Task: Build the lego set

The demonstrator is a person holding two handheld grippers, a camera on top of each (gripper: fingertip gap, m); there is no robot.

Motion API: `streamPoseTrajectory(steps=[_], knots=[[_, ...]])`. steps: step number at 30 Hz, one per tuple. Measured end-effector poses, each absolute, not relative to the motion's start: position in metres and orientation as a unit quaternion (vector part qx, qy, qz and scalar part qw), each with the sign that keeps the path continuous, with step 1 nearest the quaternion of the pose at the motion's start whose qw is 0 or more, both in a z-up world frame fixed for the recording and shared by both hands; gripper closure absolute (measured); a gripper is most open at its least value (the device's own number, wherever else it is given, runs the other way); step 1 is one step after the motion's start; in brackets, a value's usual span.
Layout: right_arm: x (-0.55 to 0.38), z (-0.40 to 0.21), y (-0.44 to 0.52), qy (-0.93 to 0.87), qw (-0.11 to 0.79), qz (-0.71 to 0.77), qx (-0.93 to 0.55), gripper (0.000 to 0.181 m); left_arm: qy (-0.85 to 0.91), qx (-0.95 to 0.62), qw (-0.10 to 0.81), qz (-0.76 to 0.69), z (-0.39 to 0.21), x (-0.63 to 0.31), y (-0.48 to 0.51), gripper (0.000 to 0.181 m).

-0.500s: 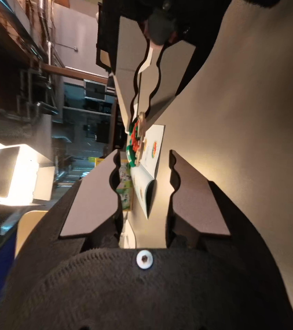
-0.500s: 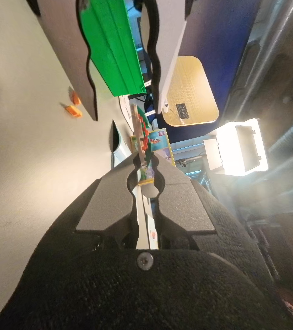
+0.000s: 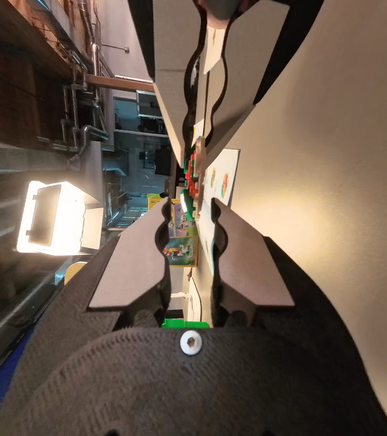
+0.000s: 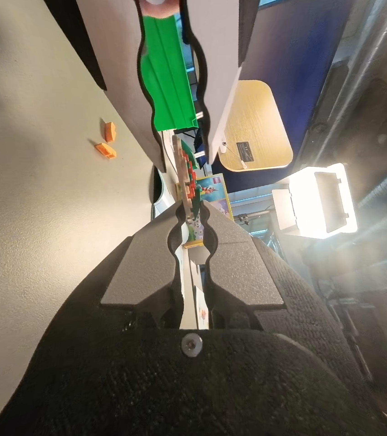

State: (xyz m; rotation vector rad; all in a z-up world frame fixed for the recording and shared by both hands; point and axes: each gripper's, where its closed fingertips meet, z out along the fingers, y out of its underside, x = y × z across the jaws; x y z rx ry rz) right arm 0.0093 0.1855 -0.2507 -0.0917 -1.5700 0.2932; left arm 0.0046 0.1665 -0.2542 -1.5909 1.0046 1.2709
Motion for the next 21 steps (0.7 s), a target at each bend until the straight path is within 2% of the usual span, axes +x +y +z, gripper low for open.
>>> streamPoseTrajectory(steps=[9, 12, 21], knots=[[0.0089, -0.252, 0.185, -0.707, 0.693, 0.135, -0.042, 0.171, 0.413, -0.622, 0.415, 0.52, -0.2573, 0.007, 0.1672, 0.159], [0.0086, -0.2533, 0.1845, -0.71, 0.69, 0.136, -0.042, 0.171, 0.412, -0.618, 0.411, 0.53, -0.2568, 0.005, 0.1682, 0.167], [0.0078, -0.2571, 0.1828, -0.719, 0.679, 0.14, -0.044, 0.171, 0.423, -0.615, 0.396, 0.534, -0.2607, 0.0033, 0.1683, 0.168]])
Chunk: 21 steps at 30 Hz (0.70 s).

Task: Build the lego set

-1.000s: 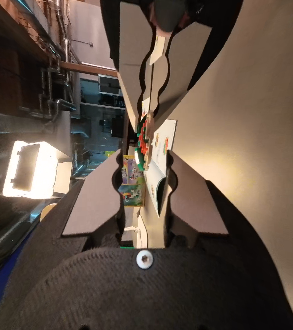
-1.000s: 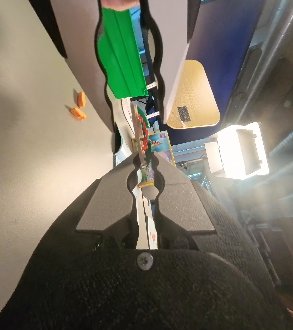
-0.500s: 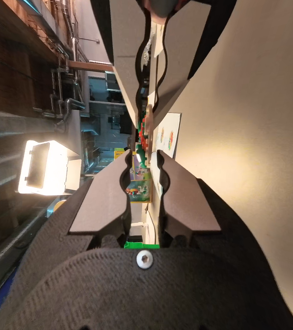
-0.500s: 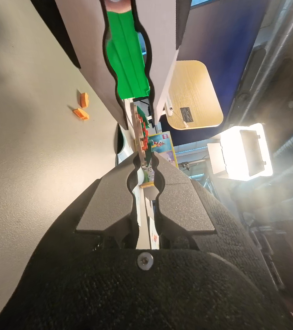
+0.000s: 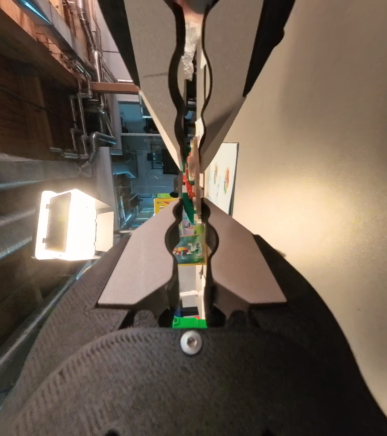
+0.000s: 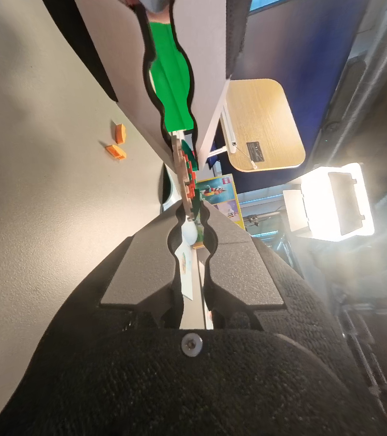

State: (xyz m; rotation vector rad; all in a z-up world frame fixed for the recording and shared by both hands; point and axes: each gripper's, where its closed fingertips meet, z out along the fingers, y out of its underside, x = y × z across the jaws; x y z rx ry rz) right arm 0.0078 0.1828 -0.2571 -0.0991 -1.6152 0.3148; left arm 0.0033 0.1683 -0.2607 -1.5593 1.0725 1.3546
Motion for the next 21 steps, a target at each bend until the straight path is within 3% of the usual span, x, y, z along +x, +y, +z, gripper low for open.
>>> streamPoseTrajectory(steps=[21], knots=[[0.002, -0.278, 0.181, -0.774, 0.589, 0.202, -0.115, 0.172, 0.367, -0.747, 0.404, 0.379, -0.281, -0.002, 0.166, 0.17]])
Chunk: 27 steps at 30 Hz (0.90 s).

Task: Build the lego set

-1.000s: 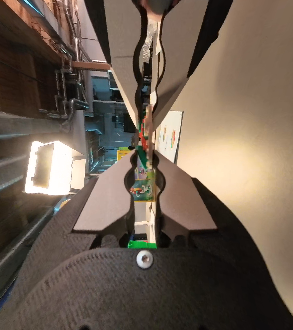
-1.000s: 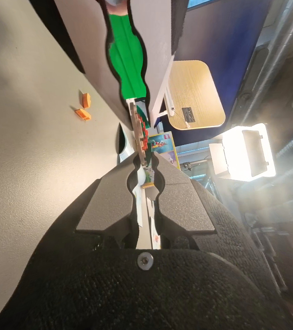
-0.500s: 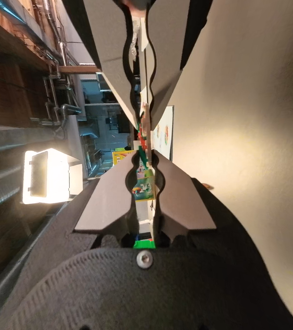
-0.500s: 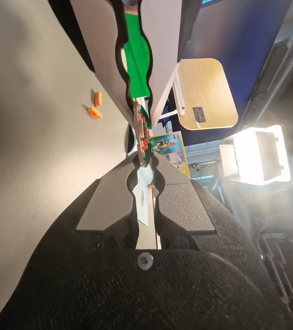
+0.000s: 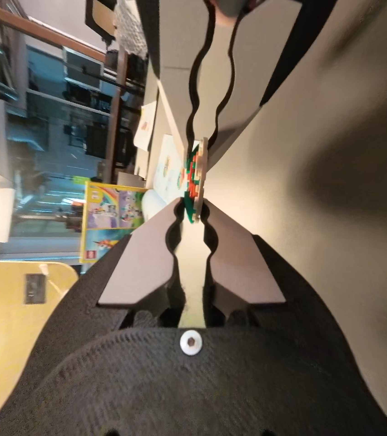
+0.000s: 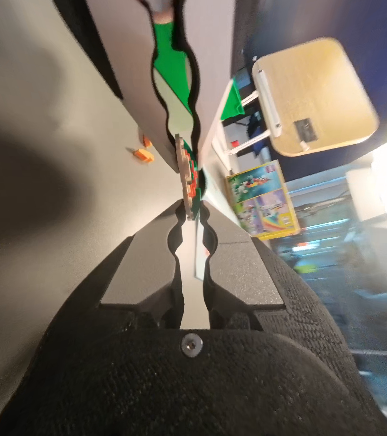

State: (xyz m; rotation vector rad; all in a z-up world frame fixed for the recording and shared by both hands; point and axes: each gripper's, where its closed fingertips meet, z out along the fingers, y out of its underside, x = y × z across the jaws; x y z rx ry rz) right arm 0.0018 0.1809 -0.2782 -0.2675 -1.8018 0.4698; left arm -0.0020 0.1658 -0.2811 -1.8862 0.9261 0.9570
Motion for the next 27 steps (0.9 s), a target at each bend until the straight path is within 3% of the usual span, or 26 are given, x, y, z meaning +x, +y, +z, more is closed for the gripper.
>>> streamPoseTrajectory(steps=[7, 13, 16, 18, 27], knots=[[0.001, -0.287, 0.178, -0.798, 0.523, 0.245, -0.175, 0.172, 0.356, -0.794, 0.384, 0.308, -0.289, -0.003, 0.162, 0.17], [0.003, -0.292, 0.175, -0.803, 0.492, 0.278, -0.192, 0.172, 0.322, -0.805, 0.419, 0.268, -0.29, 0.0, 0.161, 0.168], [0.002, -0.29, 0.177, -0.796, 0.498, 0.286, -0.192, 0.172, 0.3, -0.815, 0.437, 0.232, -0.286, 0.002, 0.157, 0.142], [0.003, -0.288, 0.178, -0.791, 0.502, 0.293, -0.19, 0.172, 0.287, -0.822, 0.445, 0.209, -0.285, 0.0, 0.154, 0.135], [0.014, -0.264, 0.165, -0.746, 0.603, 0.275, -0.073, 0.172, 0.287, -0.784, 0.546, 0.068, -0.258, 0.025, 0.142, 0.136]])
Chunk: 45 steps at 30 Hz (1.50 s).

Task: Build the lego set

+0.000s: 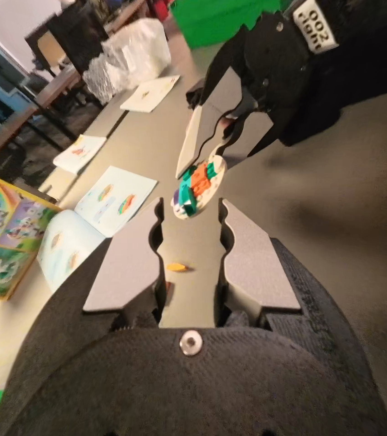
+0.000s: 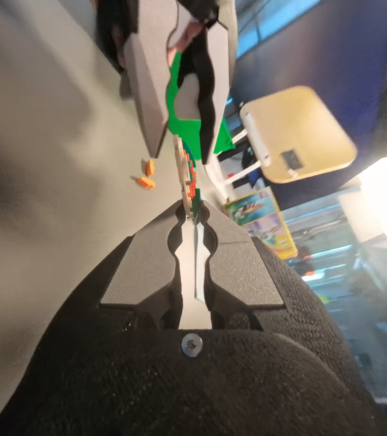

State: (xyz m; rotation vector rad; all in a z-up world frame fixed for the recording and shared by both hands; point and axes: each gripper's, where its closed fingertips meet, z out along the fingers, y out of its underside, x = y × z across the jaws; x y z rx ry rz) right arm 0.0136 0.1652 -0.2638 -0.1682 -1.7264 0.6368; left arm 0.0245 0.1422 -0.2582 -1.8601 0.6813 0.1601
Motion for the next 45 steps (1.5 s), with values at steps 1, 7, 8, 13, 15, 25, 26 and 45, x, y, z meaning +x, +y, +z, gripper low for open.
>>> streamPoseTrajectory(steps=[1, 7, 8, 13, 15, 25, 26, 45], knots=[[0.015, -0.262, 0.162, -0.741, 0.607, 0.28, -0.064, 0.172, 0.303, -0.773, 0.552, 0.085, -0.255, 0.025, 0.141, 0.14], [0.019, -0.256, 0.16, -0.731, 0.612, 0.297, -0.056, 0.172, 0.413, -0.697, 0.518, 0.276, -0.254, 0.02, 0.139, 0.156], [0.019, -0.256, 0.16, -0.73, 0.613, 0.296, -0.055, 0.172, 0.424, -0.688, 0.51, 0.295, -0.255, 0.019, 0.14, 0.156], [0.021, -0.258, 0.157, -0.734, 0.61, 0.295, -0.045, 0.172, 0.456, -0.657, 0.496, 0.338, -0.26, 0.021, 0.142, 0.159], [0.02, -0.26, 0.158, -0.738, 0.607, 0.29, -0.048, 0.172, 0.459, -0.648, 0.489, 0.361, -0.261, 0.019, 0.145, 0.167], [0.012, -0.268, 0.19, -0.742, 0.582, 0.303, -0.137, 0.163, 0.334, -0.658, 0.445, 0.508, -0.265, -0.055, 0.122, 0.171], [0.011, -0.267, 0.193, -0.741, 0.579, 0.308, -0.145, 0.163, 0.322, -0.658, 0.44, 0.519, -0.266, -0.063, 0.118, 0.171], [-0.013, -0.297, 0.153, -0.779, 0.389, 0.335, -0.36, 0.156, 0.247, -0.636, 0.476, 0.555, -0.255, -0.085, 0.107, 0.172]])
